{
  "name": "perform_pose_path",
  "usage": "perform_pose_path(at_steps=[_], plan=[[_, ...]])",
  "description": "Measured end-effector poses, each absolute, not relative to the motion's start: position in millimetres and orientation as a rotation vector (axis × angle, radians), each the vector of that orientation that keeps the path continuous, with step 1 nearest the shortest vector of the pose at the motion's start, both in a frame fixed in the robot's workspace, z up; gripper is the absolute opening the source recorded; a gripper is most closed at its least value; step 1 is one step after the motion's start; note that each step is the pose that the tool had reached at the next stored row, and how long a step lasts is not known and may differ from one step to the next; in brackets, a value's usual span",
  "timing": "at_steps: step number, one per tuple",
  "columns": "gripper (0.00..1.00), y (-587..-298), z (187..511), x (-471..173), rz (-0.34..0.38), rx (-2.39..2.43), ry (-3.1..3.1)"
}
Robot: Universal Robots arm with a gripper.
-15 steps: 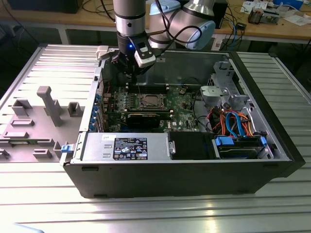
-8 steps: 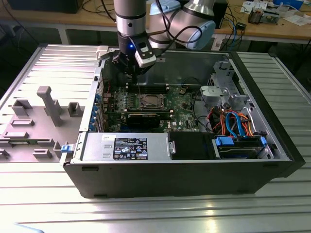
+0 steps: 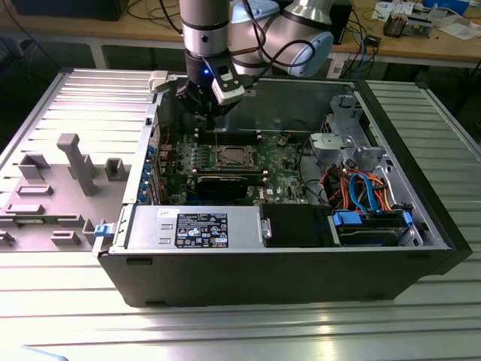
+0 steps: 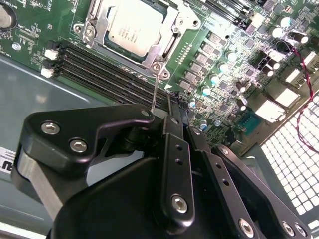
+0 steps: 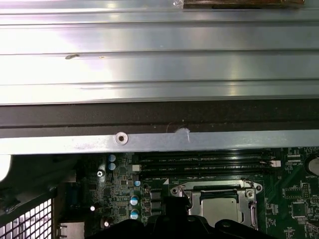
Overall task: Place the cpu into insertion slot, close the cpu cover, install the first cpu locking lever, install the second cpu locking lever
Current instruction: 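Install the first cpu locking lever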
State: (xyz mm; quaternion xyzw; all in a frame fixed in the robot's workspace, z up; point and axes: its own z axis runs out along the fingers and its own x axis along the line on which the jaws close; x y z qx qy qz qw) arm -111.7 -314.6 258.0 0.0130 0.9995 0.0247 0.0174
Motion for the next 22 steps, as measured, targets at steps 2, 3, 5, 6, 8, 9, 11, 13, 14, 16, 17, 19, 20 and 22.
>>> perform_pose_path(at_steps=[2, 3, 5, 6, 8, 9, 11, 13, 14, 16, 17, 19, 20, 22], plan=[[0.11, -314.6, 258.0, -111.0, 0.077, 0.04, 3.106], [0.11, -314.6, 257.9, -110.6, 0.077, 0.04, 3.106], [0.11, -314.6, 257.9, -109.4, 0.078, 0.04, 3.106], [0.11, -314.6, 257.8, -109.0, 0.078, 0.04, 3.106], [0.11, -314.5, 257.8, -108.8, 0.078, 0.04, 3.106], [0.11, -314.5, 257.8, -108.6, 0.078, 0.04, 3.106], [0.11, -314.5, 257.7, -108.1, 0.078, 0.04, 3.106], [0.11, -314.5, 257.8, -107.9, 0.078, 0.04, 3.106], [0.11, -314.5, 257.7, -107.8, 0.078, 0.04, 3.106], [0.11, -314.5, 257.7, -106.7, 0.078, 0.04, 3.106], [0.11, -314.5, 257.7, -106.1, 0.078, 0.04, 3.106], [0.11, -314.5, 257.8, -104.7, 0.078, 0.04, 3.106], [0.11, -314.5, 257.7, -104.2, 0.078, 0.04, 3.106], [0.11, -314.5, 257.7, -102.7, 0.078, 0.04, 3.106]])
